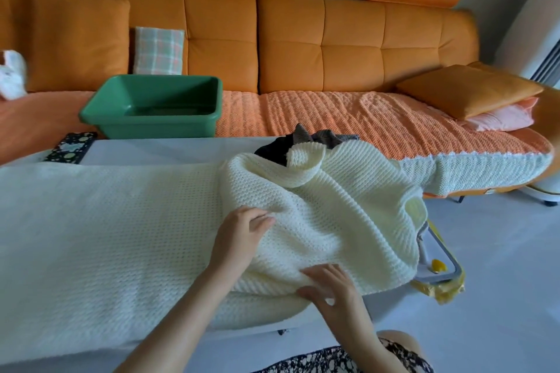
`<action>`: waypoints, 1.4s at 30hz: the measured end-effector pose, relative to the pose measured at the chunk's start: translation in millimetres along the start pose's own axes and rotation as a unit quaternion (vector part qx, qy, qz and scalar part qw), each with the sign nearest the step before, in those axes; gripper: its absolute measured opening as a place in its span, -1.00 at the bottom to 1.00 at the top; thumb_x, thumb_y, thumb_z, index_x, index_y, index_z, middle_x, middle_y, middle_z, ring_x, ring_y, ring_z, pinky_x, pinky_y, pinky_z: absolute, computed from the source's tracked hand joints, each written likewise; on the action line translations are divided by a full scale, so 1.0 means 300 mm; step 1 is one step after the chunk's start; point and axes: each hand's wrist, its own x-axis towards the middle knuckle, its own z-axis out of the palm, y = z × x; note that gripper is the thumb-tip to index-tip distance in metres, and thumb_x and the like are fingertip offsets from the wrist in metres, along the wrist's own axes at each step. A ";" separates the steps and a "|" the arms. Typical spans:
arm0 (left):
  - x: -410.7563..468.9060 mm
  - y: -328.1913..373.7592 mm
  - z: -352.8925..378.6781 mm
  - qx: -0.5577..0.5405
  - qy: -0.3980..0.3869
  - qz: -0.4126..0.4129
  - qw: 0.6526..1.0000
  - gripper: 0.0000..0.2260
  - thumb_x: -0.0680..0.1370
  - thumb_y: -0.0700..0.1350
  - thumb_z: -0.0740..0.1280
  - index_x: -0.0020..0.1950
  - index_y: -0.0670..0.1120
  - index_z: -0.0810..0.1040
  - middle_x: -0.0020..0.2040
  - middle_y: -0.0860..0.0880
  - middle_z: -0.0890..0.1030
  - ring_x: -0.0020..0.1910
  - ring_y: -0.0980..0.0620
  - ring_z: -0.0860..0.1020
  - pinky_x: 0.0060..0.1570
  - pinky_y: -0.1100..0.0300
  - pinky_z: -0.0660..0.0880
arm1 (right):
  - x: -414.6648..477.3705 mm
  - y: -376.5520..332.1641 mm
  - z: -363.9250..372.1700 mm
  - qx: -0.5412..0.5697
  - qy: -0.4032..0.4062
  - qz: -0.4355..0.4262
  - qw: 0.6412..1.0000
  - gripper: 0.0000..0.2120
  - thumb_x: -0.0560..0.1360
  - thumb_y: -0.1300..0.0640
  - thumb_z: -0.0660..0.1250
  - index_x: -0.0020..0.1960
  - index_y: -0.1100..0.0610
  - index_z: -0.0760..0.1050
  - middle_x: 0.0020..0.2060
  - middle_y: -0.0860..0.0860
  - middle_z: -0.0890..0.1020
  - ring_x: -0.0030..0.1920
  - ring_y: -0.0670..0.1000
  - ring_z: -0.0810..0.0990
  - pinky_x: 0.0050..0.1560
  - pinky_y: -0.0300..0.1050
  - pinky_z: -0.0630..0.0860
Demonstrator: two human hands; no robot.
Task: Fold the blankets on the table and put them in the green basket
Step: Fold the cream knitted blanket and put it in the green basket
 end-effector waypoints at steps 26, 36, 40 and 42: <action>-0.063 0.058 0.050 -0.183 -0.198 -0.065 0.961 -0.63 0.57 0.12 0.14 0.38 0.17 0.35 0.46 0.18 0.19 0.43 0.24 0.15 0.38 0.31 0.12 | 0.092 -0.086 -0.129 -0.140 -0.001 0.018 0.990 -0.37 0.40 -0.39 0.15 0.37 -0.09 0.35 0.33 -0.20 0.37 0.34 -0.18 0.31 0.34 -0.20 0.29; -0.026 -0.174 -0.067 -0.066 0.012 -0.101 0.993 -0.52 0.58 0.05 0.19 0.47 -0.04 0.22 0.44 0.05 0.24 0.40 0.13 0.22 0.37 0.21 0.12 | 0.560 -0.204 -0.055 -0.221 -0.012 -0.065 0.973 -0.40 0.51 -0.18 0.23 0.48 0.00 0.19 0.46 -0.05 0.27 0.48 -0.01 0.14 0.46 -0.09 0.02; 0.011 -0.214 -0.046 -0.098 -0.045 -0.106 0.988 -0.33 0.48 0.36 0.07 0.52 0.08 0.09 0.51 0.14 0.13 0.47 0.19 0.09 0.47 -0.05 0.01 | 0.694 -0.177 0.028 -0.323 -0.114 -0.023 0.939 -0.23 0.42 -0.32 0.25 0.49 0.04 0.16 0.41 0.05 0.35 0.47 0.07 0.13 0.48 -0.01 -0.13; 0.035 -0.207 -0.041 -0.129 -0.061 -0.114 0.983 -0.33 0.49 0.36 0.08 0.52 0.10 0.05 0.52 0.16 0.07 0.48 0.20 0.04 0.48 -0.05 -0.04 | 0.727 -0.157 0.046 -0.346 -0.132 -0.033 0.928 -0.41 0.43 -0.27 0.29 0.34 0.04 0.39 0.25 0.03 0.52 0.37 0.07 0.32 0.48 -0.02 -0.07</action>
